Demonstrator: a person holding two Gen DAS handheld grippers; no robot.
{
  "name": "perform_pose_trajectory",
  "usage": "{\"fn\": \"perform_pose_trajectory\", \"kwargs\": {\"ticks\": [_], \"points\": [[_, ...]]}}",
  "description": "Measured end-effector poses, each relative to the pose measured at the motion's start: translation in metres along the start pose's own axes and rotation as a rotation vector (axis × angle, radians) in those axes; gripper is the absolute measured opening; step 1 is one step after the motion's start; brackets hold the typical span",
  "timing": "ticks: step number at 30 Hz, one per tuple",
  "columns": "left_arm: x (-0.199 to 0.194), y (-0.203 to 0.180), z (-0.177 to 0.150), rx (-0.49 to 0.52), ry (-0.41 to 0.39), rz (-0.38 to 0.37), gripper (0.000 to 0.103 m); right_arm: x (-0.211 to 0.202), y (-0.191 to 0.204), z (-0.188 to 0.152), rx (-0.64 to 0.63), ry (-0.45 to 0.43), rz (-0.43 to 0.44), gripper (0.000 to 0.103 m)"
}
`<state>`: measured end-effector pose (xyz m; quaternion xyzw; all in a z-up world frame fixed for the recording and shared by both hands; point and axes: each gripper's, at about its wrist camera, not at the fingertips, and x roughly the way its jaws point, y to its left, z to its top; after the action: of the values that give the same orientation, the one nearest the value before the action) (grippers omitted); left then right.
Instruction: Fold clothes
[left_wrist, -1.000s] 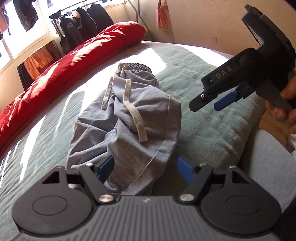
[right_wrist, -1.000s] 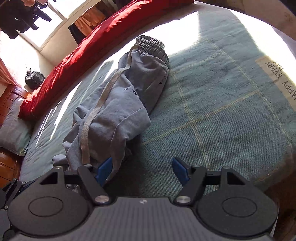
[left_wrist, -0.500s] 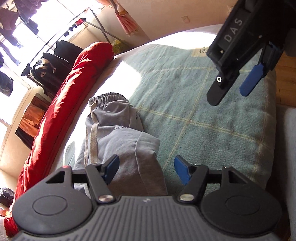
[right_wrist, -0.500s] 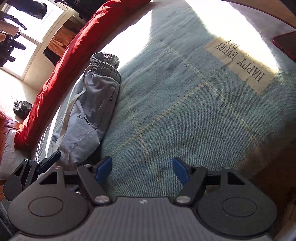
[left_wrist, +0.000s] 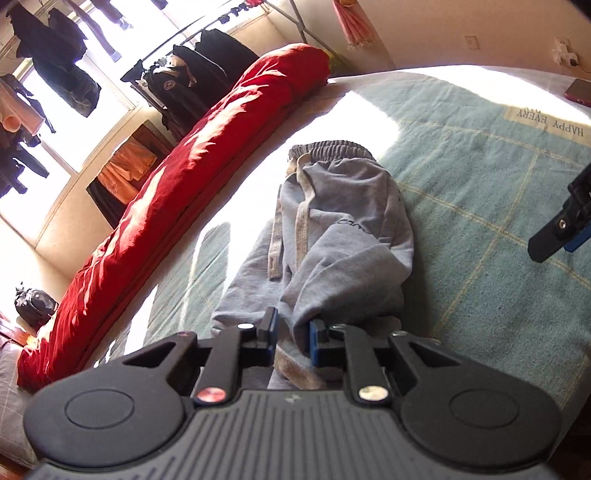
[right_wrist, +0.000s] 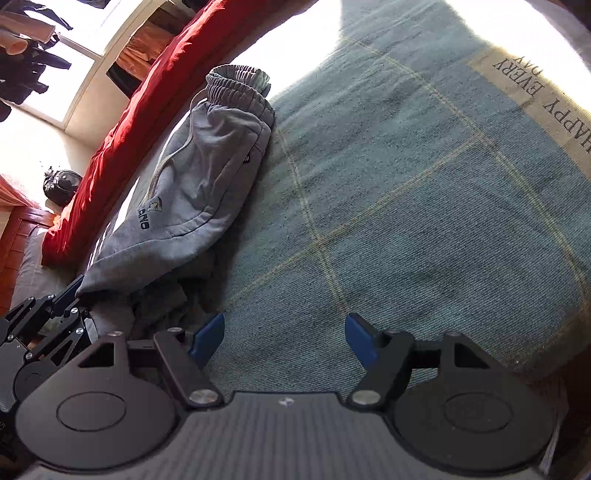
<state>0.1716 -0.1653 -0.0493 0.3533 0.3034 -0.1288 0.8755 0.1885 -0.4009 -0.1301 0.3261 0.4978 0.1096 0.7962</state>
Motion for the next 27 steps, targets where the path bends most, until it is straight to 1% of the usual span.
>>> {"fn": "perform_pose_trajectory", "kwargs": {"ticks": [2, 4, 11, 14, 18, 19, 23, 24, 27], "points": [[0.008, 0.014, -0.009, -0.052, 0.030, -0.014, 0.017, 0.008, 0.006, 0.005, -0.008, 0.005, 0.013, 0.076], [0.011, 0.020, -0.017, -0.077, 0.039, -0.039, 0.022, 0.018, 0.013, 0.011, -0.016, 0.011, 0.028, 0.076], [0.019, 0.030, -0.033, -0.167, 0.056, -0.083, 0.023, 0.062, 0.033, 0.052, -0.007, 0.020, 0.125, 0.076], [0.022, 0.036, -0.037, -0.196, 0.060, -0.099, 0.023, 0.082, 0.033, 0.067, 0.038, 0.029, 0.183, 0.076], [0.028, 0.044, -0.040, -0.229, 0.069, -0.121, 0.023, 0.106, 0.037, 0.075, 0.053, 0.026, 0.188, 0.076], [0.029, 0.045, -0.041, -0.237, 0.071, -0.128, 0.023, 0.111, 0.037, 0.077, 0.059, 0.020, 0.202, 0.076], [0.032, 0.049, -0.044, -0.254, 0.069, -0.142, 0.029, 0.130, 0.036, 0.087, 0.088, 0.000, 0.258, 0.076], [0.032, 0.050, -0.045, -0.258, 0.069, -0.145, 0.030, 0.135, 0.035, 0.091, 0.094, -0.004, 0.269, 0.075], [0.031, 0.052, -0.046, -0.255, 0.068, -0.154, 0.035, 0.146, 0.034, 0.104, 0.106, -0.030, 0.271, 0.068]]}}
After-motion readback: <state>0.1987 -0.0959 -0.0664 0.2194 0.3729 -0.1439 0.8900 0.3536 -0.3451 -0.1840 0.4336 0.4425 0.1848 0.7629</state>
